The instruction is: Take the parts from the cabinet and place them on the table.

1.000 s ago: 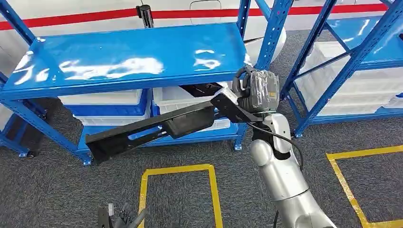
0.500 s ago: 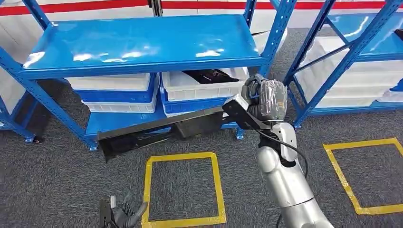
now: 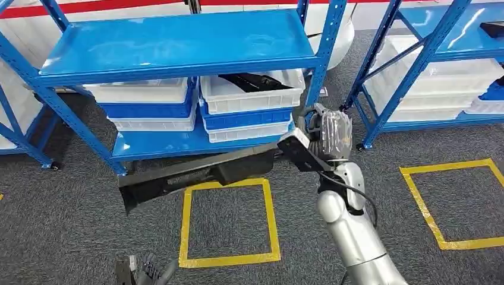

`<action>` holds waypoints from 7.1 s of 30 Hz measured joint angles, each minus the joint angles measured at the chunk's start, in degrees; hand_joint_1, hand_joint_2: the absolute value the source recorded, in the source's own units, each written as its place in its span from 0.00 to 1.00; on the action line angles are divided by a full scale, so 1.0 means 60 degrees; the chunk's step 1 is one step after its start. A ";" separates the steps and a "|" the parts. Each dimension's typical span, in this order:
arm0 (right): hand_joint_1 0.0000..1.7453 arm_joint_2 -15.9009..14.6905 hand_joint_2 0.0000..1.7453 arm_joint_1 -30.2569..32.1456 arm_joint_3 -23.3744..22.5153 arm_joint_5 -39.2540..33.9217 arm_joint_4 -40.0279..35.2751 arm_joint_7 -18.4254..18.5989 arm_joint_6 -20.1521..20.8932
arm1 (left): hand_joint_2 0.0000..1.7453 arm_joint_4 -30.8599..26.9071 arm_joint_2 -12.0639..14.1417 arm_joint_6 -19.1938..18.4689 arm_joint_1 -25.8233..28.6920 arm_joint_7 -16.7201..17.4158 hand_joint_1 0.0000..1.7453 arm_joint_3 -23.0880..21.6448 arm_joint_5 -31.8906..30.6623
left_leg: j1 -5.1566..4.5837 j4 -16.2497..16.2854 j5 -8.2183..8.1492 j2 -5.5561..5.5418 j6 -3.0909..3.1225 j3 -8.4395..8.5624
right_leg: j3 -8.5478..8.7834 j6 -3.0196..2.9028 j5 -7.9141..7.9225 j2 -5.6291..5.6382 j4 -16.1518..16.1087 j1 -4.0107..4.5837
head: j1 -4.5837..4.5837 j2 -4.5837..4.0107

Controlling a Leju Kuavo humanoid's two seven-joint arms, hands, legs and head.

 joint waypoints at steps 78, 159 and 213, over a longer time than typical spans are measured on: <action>1.00 -0.0095 1.00 0.0264 -0.1067 -0.0134 -0.0102 0.0124 0.0076 | 1.00 -0.0248 0.0004 0.0018 0.0096 -0.0102 0.00 -0.1133 0.1118 | -0.0298 -0.1288 0.0913 0.0041 0.0507 -0.0723 | 0.1368 0.0409 -0.1087 0.0068 -0.0081 0.0100 | 0.0208 0.0000; 1.00 0.0179 1.00 -0.1448 -0.0976 0.0689 0.1949 -0.0226 -0.0438 | 1.00 -0.0328 0.0281 0.0146 0.0490 -0.0561 0.00 -0.1220 0.2590 | -0.0197 -0.1189 0.0154 -0.1037 0.0303 -0.0129 | 0.0318 0.0233 -0.0425 0.0372 0.0181 -0.0151 | 0.0120 0.0000; 1.00 -0.0524 1.00 -0.3232 -0.1031 0.1941 0.2208 0.0739 -0.0438 | 1.00 -0.0270 0.0492 -0.0175 0.0645 -0.0707 0.00 -0.1381 0.3497 | -0.0302 -0.1214 0.0538 -0.0834 0.0660 -0.0364 | -0.0556 0.0401 -0.0999 0.0155 0.1805 0.0109 | 0.0098 0.0000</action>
